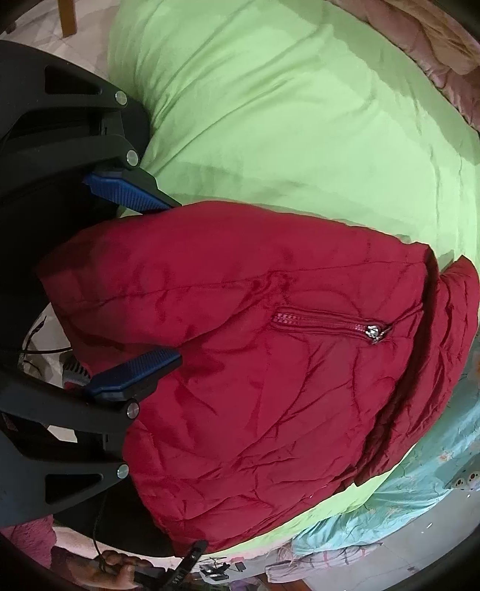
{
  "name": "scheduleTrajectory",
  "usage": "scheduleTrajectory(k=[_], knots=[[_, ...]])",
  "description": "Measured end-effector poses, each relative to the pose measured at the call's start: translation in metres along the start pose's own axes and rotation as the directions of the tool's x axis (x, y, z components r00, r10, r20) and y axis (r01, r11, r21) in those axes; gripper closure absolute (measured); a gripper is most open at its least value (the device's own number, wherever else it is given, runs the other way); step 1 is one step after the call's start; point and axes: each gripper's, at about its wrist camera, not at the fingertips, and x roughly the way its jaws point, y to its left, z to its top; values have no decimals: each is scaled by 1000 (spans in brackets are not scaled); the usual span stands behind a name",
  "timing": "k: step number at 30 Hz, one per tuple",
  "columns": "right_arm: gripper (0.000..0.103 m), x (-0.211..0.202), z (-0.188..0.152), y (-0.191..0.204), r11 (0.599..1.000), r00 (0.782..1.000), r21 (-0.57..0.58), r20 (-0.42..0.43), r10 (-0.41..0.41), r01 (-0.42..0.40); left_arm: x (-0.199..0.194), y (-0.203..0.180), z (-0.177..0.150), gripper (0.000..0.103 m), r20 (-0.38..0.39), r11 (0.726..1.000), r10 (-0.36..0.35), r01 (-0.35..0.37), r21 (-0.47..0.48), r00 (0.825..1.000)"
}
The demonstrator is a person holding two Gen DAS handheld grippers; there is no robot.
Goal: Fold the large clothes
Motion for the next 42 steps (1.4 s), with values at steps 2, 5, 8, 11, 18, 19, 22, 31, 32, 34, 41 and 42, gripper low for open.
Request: scheduleTrajectory(k=[2,5,8,11,18,19,22,31,32,34,41,42], knots=[[33,4,-2,10,999,1000,-43,-6,-20,19,3,2,-2,30,-9,1000,-5,5,-13,1000],[40,6,-3,22,996,999,-88,-4,-35,35,3,1,-4,30,-3,1000,-5,5,-13,1000],[46,6,-2,21,996,1000,-87,-1,-24,24,3,-3,-5,41,9,1000,-2,2,11,1000],[50,5,-4,19,996,1000,-88,-1,-13,13,4,-7,-5,52,17,1000,3,-4,30,1000],[46,8,-6,-2,996,996,19,17,83,-83,-1,-21,-2,78,48,997,11,-14,81,999],[50,8,-6,-3,996,996,24,21,83,-84,-2,-23,-2,82,54,996,9,-13,86,998],[72,4,-7,1,997,997,-5,31,75,-75,-8,-28,1,87,75,996,-2,-5,91,997],[81,-15,5,12,993,989,-18,86,119,-118,-38,-41,11,90,170,993,-25,5,116,985],[81,-17,6,13,992,988,-20,92,124,-122,-40,-42,13,90,179,993,-27,6,118,983],[81,-24,10,15,990,983,-21,116,140,-138,-48,-45,18,90,203,992,-30,5,125,979],[82,-46,31,24,986,965,-54,203,166,-158,-70,-50,41,91,286,990,-48,9,139,957],[82,-50,36,27,985,961,-64,221,169,-159,-73,-50,46,91,298,990,-49,7,141,953]])
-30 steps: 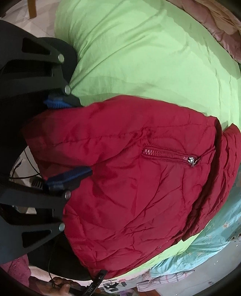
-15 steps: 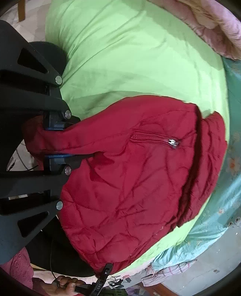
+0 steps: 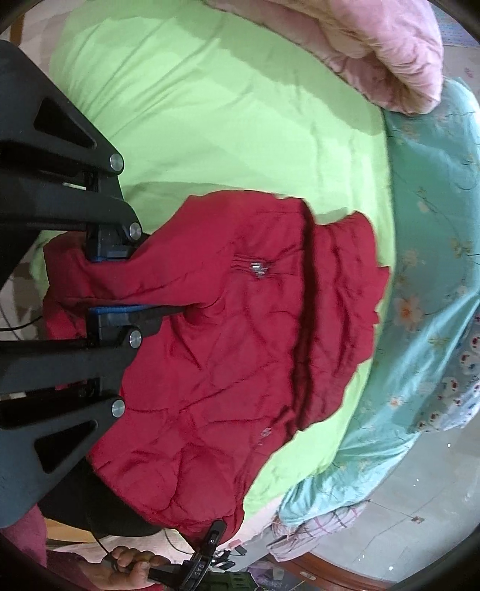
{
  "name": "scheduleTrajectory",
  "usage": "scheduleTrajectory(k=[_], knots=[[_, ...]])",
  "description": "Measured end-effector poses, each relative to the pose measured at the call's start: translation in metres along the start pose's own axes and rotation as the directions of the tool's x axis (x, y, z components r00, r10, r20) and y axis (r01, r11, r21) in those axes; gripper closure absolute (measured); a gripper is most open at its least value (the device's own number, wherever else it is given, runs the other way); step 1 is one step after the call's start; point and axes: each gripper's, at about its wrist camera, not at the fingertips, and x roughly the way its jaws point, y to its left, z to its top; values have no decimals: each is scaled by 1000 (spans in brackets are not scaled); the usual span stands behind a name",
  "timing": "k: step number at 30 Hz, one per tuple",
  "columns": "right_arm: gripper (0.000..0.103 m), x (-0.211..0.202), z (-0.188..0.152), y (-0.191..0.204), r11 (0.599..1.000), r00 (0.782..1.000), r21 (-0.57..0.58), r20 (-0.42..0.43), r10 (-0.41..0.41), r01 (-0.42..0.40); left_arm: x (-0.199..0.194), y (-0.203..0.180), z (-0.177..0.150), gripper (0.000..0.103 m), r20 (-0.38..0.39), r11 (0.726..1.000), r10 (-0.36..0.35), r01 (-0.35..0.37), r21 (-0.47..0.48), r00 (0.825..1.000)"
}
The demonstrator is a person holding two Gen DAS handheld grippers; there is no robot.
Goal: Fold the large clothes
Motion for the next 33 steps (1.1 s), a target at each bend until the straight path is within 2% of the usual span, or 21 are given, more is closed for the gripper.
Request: scheduleTrajectory(k=[7,21,33], knots=[[82,-3,40,13,999,996,-45,89,12,-9,-5,1,34,91,70,1000,5,-6,10,998],[83,12,112,26,992,981,-123,195,-6,31,1,2,97,90,170,999,33,-39,32,985],[83,50,174,8,997,972,-64,235,-32,48,31,9,160,90,201,998,57,-62,17,978]])
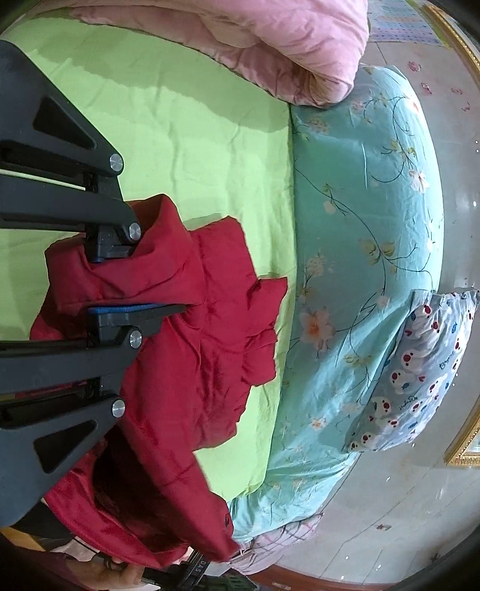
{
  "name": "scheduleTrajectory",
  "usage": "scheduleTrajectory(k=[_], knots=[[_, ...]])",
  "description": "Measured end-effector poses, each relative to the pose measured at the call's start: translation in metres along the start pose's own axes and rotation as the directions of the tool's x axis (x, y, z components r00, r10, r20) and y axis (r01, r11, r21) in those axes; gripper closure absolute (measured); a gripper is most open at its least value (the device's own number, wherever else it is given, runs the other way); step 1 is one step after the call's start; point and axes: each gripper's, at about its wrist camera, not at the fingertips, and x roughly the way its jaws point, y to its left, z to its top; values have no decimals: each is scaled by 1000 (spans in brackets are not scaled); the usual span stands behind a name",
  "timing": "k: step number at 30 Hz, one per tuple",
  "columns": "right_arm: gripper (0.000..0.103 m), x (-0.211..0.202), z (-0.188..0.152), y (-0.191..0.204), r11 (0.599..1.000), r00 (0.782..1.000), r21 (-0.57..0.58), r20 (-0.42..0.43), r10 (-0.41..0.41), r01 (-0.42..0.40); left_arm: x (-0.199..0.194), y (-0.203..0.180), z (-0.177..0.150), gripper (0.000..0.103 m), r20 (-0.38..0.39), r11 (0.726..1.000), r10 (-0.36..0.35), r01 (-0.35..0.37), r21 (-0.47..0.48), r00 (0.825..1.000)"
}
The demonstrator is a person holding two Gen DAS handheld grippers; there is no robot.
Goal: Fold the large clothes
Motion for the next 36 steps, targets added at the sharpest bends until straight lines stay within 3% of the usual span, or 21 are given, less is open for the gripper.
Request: scheduleTrajectory(k=[11,22,36], knots=[[83,76,46,-26,998,999,51,-13,-44,45,67,11,49,90,-28,997,76,-76,-20,997],[83,169,80,-64,985,990,125,-83,-112,122,166,22,94,90,-98,989,135,-140,-44,986],[82,248,85,-103,962,980,216,-145,-139,168,262,35,105,89,-180,981,161,-178,-80,970]])
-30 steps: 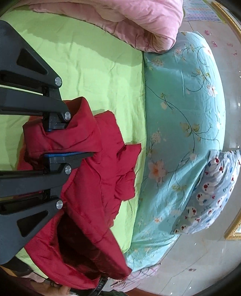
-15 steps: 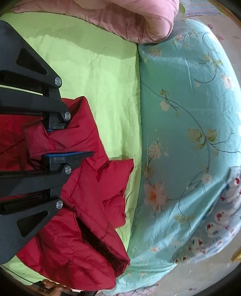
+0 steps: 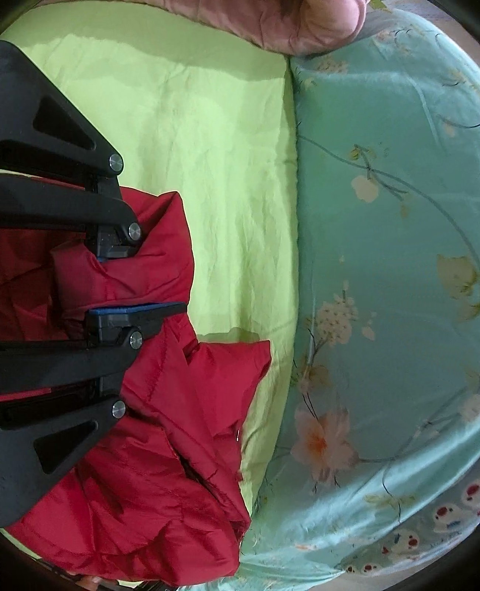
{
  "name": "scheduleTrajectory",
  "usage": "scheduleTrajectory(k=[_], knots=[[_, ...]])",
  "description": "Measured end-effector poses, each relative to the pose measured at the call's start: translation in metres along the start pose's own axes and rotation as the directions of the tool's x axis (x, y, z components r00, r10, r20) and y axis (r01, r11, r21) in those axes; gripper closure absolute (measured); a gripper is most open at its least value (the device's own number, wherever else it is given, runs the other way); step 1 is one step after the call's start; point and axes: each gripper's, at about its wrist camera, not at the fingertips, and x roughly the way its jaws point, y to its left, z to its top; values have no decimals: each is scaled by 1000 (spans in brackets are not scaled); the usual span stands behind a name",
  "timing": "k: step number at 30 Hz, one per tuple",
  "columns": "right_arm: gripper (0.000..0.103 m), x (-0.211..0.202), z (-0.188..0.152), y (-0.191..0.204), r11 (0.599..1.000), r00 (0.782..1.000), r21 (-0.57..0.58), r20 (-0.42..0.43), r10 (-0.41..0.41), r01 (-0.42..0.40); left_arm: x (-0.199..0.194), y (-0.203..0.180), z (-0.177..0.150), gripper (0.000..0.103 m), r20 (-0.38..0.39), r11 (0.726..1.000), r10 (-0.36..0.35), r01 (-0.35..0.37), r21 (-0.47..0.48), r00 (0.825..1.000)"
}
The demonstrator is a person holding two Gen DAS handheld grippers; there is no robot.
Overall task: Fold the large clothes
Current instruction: 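Carry the hem over the collar with both grippers and open them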
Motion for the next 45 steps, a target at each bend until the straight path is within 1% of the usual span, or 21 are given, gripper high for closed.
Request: scheduleTrajectory(k=[2,6,7,10,15,18,19,20,21,22,23,25,26,29,32,34,36,37,40,42,45], knots=[[81,8,1,-5,1000,1000,20,-9,6,-6,9,2,3,87,-20,1000,-7,7,-19,1000],[79,21,6,-15,997,999,77,-35,33,-30,17,13,11,86,-39,995,-60,57,-79,997],[76,22,7,-16,996,998,85,-39,41,-38,16,16,12,86,-37,994,-71,67,-85,997],[75,21,12,-16,993,997,98,-39,67,-63,9,18,12,85,-28,994,-78,75,-77,997],[75,25,16,-14,991,995,101,-51,89,-83,-21,28,9,79,4,993,-104,104,-58,995],[75,28,18,-14,987,992,122,-62,109,-101,-39,32,8,71,26,994,-105,105,-15,994],[75,28,19,-15,985,991,133,-62,118,-109,-44,34,7,58,37,997,-81,81,-5,996],[75,28,20,-17,983,990,143,-63,124,-114,-50,37,7,44,59,999,-38,38,6,998],[75,27,21,-19,980,989,159,-64,134,-122,-58,40,6,39,86,1000,4,-5,9,996],[73,26,22,-21,978,988,168,-67,137,-125,-64,44,5,39,109,1000,17,-18,4,994],[72,27,23,-22,976,988,175,-69,140,-126,-72,47,4,39,121,1000,3,-2,-7,993],[66,26,27,-28,967,984,210,-74,160,-142,-84,45,-1,39,123,997,-70,72,-10,990],[65,25,28,-30,964,983,223,-76,166,-145,-89,40,-6,39,120,996,-90,91,0,989],[61,21,34,-36,949,978,268,-78,195,-168,-106,5,-28,39,120,981,-182,171,96,976],[47,11,40,-40,947,980,273,-54,191,-169,-115,-36,-53,39,100,950,-264,241,198,959],[32,-7,46,-44,959,991,255,-11,131,-124,-117,-58,-66,39,83,933,-294,267,242,952],[32,-25,49,-48,970,997,231,27,74,-79,-116,-72,-76,39,61,915,-336,310,257,940],[32,-34,50,-48,974,997,215,35,72,-78,-116,-77,-79,39,54,911,-346,321,259,937],[32,-57,44,-32,988,996,131,45,82,-87,-111,-85,-84,39,45,903,-360,336,268,932],[32,-70,33,-16,993,994,53,43,105,-107,-109,-87,-85,39,44,904,-355,331,269,934],[32,-79,8,19,985,987,-68,3,160,-159,-100,-87,-87,39,40,913,-336,315,260,941]])
